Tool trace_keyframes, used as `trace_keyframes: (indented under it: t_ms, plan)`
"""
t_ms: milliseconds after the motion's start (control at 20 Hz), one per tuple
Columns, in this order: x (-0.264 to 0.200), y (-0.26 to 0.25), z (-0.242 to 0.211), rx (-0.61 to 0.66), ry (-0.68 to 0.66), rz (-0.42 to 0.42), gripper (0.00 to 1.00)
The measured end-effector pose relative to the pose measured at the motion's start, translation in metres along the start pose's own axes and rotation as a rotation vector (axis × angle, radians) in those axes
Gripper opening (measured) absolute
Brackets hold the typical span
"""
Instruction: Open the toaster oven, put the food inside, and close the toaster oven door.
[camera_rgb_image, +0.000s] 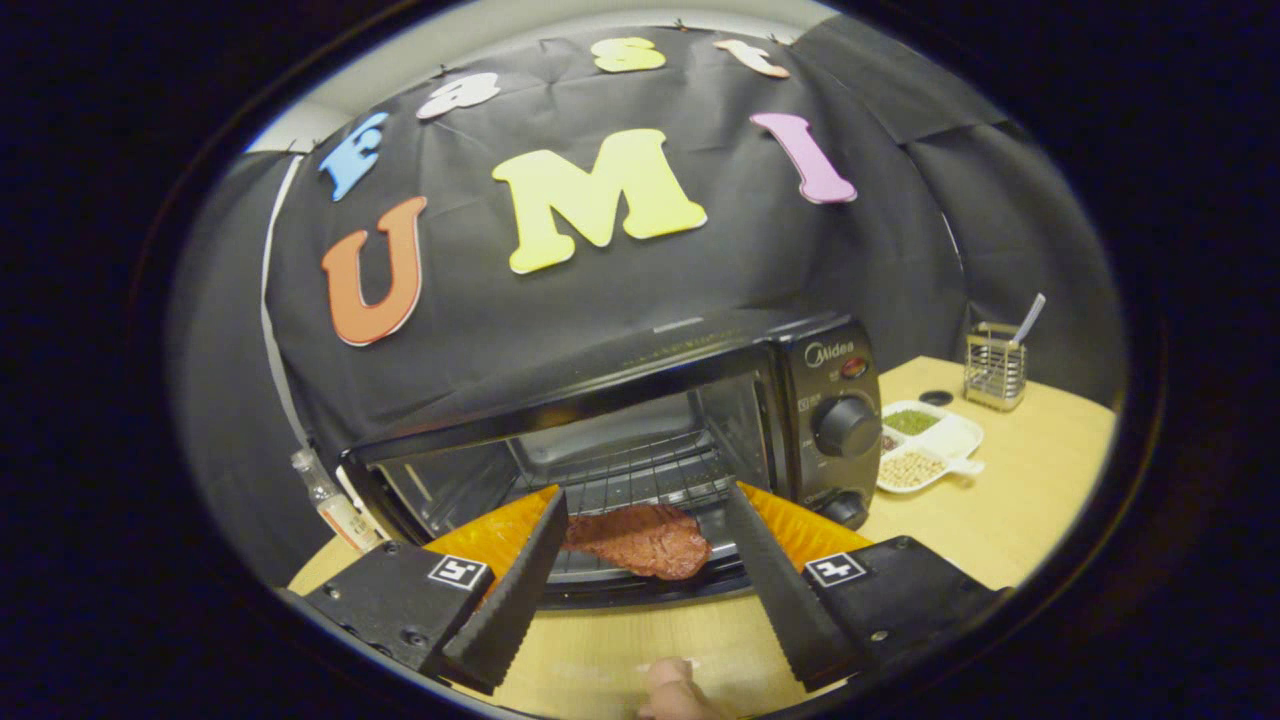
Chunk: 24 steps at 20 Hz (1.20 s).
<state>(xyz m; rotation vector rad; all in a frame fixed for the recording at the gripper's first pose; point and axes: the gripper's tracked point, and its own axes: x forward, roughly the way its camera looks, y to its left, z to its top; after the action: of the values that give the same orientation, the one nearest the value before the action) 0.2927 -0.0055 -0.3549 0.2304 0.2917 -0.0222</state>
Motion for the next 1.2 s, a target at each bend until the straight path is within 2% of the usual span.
trace_keyframes:
  t_ms: [350, 550, 850, 1050, 1200]
  plan:
    - [-0.086, 0.009, 0.017, -0.087, -0.043, 0.043, 1.0]
    - [-0.131, 0.006, 0.013, -0.188, -0.035, 0.026, 1.0]
    - [-0.161, 0.014, -0.047, -0.272, 0.094, 0.038, 1.0]
    - [-0.162, 0.015, -0.114, -0.276, 0.283, 0.037, 1.0]
    - [-0.16, 0.011, -0.136, -0.242, 0.372, 0.027, 1.0]
